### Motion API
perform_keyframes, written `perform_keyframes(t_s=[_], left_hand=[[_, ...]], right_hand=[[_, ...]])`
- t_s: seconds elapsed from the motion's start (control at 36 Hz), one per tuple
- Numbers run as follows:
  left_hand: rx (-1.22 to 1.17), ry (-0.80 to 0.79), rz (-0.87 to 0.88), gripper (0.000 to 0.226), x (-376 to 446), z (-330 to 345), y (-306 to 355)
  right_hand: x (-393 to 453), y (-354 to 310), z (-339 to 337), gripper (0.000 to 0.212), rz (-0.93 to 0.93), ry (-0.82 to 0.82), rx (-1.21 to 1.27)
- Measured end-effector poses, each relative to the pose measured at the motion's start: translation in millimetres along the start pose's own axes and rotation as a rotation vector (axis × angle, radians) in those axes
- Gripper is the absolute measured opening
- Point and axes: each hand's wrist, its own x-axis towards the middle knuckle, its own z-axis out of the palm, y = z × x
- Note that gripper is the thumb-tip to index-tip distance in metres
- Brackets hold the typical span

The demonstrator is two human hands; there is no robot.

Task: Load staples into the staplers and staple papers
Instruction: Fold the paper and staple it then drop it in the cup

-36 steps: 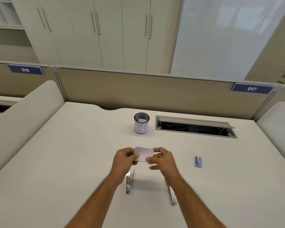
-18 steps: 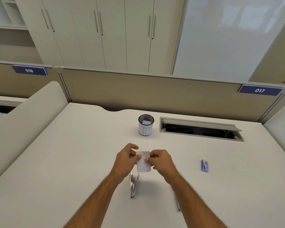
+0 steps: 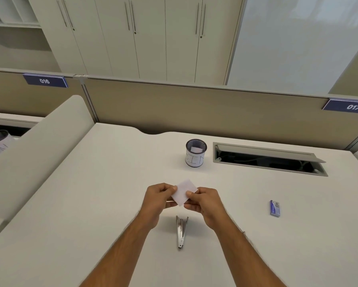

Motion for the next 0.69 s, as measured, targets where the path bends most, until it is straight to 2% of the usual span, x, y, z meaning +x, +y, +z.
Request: perform_keyframes(t_s=[0.33, 0.69], left_hand=[[0.191, 0.086, 0.021, 0.028, 19.3, -21.4, 2.6], [0.136, -0.02, -0.027, 0.03, 32.0, -33.6, 10.5]], right_hand=[[11.0, 8.8, 17.1, 0.026, 0.032, 0.048, 0.097], [16.9, 7.7, 25.0, 0.026, 0.021, 0.097, 0.092]])
